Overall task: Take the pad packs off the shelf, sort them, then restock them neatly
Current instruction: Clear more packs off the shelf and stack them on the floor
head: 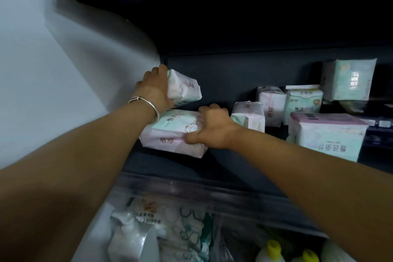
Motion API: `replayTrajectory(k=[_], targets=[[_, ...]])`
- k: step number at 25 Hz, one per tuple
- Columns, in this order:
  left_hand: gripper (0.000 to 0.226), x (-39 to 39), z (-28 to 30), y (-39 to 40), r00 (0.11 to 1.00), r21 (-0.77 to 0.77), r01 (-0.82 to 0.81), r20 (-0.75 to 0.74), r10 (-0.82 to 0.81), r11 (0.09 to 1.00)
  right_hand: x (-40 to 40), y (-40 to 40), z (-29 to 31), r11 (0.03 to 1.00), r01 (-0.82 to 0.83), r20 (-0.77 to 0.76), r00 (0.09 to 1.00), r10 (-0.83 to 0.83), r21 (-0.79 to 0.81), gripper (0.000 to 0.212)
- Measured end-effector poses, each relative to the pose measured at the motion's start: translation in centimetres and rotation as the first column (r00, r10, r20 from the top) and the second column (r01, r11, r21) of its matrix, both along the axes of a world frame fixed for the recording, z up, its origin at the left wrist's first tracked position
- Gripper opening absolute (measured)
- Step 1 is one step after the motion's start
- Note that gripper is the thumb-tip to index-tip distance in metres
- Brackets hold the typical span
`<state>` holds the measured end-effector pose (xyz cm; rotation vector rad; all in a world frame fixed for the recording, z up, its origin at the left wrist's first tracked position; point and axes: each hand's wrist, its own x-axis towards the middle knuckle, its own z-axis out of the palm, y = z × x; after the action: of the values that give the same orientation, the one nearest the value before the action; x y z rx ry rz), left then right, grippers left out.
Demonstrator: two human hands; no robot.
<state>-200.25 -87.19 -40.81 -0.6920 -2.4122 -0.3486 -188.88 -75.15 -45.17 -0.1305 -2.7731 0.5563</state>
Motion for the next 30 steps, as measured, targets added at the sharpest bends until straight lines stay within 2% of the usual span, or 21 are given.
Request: replayTrajectory(k=[5,10,14,20,22,25,30], targets=[[0.071,5.6,0.6,-1.4,0.991,0.171,0.132,-0.054,-0.124,0.976,5.7,0.0,1.0,0.999,0.000,-0.031,1.000,0.001,0.037,0.064],[0.065,11.6,0.2,-3.4,0.987,0.351,0.138,0.028,-0.158,0.926,11.7,-0.5,1.2,0.996,-0.028,-0.013,0.999,0.029,0.084,0.055],[0.063,17.3,-1.3,-5.6,0.981,0.408,0.122,0.087,-0.172,0.905,16.2,-1.5,-0.1,0.996,-0.067,0.008,0.998,0.067,0.053,0.057],[0.075,24.4,-7.2,-10.2,0.963,0.523,-0.056,0.254,-0.093,0.850,21.7,-3.9,-8.1,0.995,-0.095,0.179,0.979,0.098,-0.027,0.078],[0.066,25.6,-9.4,-11.8,0.950,0.575,-0.074,0.290,-0.118,0.815,22.9,-4.6,-10.8,0.994,-0.094,0.234,0.967,0.102,-0.046,0.077],[0.062,27.6,-12.6,-13.8,0.930,0.576,-0.102,0.346,-0.129,0.811,24.5,-5.6,-14.4,0.994,-0.080,0.285,0.953,0.099,-0.075,0.064],[0.063,29.9,-17.6,-17.7,0.898,0.577,-0.146,0.418,-0.137,0.803,25.8,-7.4,-18.5,0.975,-0.019,0.333,0.938,0.094,-0.222,0.074]])
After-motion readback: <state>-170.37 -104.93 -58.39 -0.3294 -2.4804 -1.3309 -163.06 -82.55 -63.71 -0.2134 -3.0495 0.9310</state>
